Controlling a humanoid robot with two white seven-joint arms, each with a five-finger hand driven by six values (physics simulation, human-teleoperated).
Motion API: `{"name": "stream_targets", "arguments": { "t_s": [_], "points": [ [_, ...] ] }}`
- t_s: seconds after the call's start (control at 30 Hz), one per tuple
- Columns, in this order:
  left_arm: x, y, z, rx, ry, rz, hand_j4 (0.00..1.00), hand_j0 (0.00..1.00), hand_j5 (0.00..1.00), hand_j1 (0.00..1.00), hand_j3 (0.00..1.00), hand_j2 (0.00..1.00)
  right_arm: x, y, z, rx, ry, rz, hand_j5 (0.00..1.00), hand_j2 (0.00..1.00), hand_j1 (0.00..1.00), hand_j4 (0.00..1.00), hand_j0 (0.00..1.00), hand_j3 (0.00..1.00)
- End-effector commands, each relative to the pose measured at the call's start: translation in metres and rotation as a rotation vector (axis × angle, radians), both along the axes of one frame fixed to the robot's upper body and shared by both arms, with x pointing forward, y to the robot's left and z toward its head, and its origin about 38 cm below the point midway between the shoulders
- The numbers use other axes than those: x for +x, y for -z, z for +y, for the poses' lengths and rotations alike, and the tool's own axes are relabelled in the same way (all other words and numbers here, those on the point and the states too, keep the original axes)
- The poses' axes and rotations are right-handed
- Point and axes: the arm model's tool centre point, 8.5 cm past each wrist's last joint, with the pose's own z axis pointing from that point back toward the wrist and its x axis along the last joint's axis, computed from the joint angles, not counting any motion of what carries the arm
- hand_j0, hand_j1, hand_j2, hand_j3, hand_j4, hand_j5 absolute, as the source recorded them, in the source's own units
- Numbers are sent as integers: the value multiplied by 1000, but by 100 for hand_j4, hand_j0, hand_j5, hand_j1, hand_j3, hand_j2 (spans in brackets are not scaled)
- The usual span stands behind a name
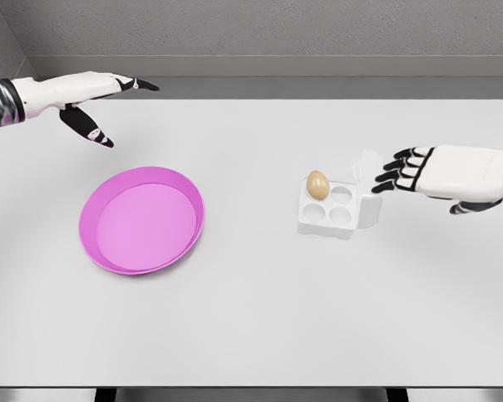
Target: Pack egg into the box and close the box lid
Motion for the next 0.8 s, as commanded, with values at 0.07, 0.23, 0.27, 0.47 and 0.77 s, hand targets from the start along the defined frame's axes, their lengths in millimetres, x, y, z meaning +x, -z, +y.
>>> {"name": "stream_targets", "arguments": {
  "t_s": [0.07, 0.23, 0.27, 0.47, 0.77],
  "points": [
    [0, -1, 1, -8, -4, 0, 100, 100, 100, 100, 100, 100, 3, 12, 30, 83, -53, 13, 100, 100, 100, 100, 100, 100],
    [1, 2, 6, -12, -21, 8, 100, 100, 100, 100, 100, 100, 14, -12, 2, 95, 31, -52, 100, 100, 100, 100, 100, 100],
    [1, 2, 6, -12, -21, 8, 100, 100, 100, 100, 100, 100, 18, -19, -14, 89, 76, -64, 100, 100, 100, 100, 100, 100],
    [1, 2, 6, -12, -21, 8, 100, 100, 100, 100, 100, 100, 25, 4, -53, 138, 206, 21, 100, 100, 100, 100, 100, 100],
    [1, 2, 5, -13, -20, 8, 100, 100, 100, 100, 100, 100, 33, 64, -90, 25, 346, 119, 100, 100, 100, 100, 100, 100]
  ]
}}
